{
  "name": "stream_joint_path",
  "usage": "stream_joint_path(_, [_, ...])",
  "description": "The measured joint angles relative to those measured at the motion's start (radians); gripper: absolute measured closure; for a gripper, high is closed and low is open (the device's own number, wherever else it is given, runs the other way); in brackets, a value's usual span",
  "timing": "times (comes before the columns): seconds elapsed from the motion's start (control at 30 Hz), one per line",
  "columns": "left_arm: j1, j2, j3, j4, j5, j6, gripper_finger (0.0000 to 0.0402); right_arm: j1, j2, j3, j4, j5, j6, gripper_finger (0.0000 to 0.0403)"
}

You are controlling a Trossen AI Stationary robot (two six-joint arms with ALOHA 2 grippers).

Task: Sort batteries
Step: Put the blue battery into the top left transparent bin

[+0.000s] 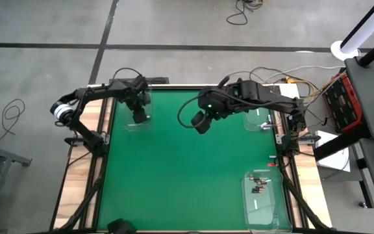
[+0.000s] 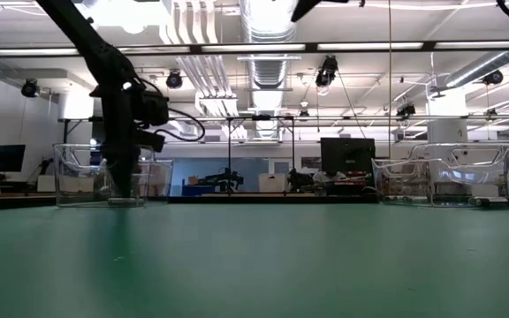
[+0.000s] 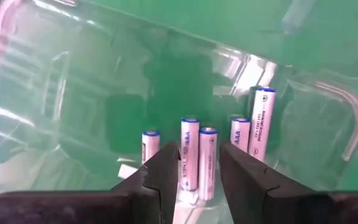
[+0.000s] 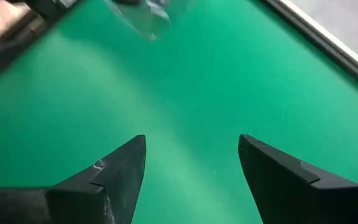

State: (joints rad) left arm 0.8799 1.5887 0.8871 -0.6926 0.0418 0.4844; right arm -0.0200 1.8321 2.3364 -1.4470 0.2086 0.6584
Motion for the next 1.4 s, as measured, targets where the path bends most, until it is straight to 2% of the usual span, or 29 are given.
stream_joint_path(0.1, [0.0, -0.045, 0.0, -0.024, 0.0, -0.022, 0.0304, 0.0, 0.0, -0.018, -0.044, -0.02, 0.021, 0.0145])
stream_joint_path(0.27, [0.0, -0.165, 0.0, -0.063, 0.054, -0.065, 0.0303, -0.004, 0.0, -0.073, -0.125, -0.131, 0.086, 0.0117])
stream_joint_path(0.4, [0.0, -0.289, 0.0, -0.086, 0.059, -0.081, 0.0303, -0.004, -0.001, -0.17, -0.123, -0.197, 0.139, 0.0103])
stream_joint_path(0.57, [0.0, -0.454, 0.0, -0.091, 0.081, -0.101, 0.0303, 0.014, -0.012, -0.312, -0.124, -0.212, 0.189, 0.01])
stream_joint_path(0.8, [0.0, -0.644, 0.0, -0.089, 0.16, -0.102, 0.0303, 0.033, -0.087, -0.539, -0.124, -0.244, 0.233, 0.0109])
stream_joint_path(0.97, [0.0, -0.734, 0.0, -0.089, 0.161, -0.113, 0.0303, 0.043, -0.163, -0.735, -0.126, -0.25, 0.21, 0.0121])
stream_joint_path(1.2, [0.0, -0.813, 0.0, -0.104, 0.163, -0.128, 0.0303, 0.042, -0.187, -0.937, -0.12, -0.404, 0.172, 0.016])
stream_joint_path(1.4, [0.0, -0.838, 0.0, -0.157, 0.162, -0.136, 0.0303, 0.04, -0.19, -1.094, -0.115, -0.478, 0.019, 0.0205])
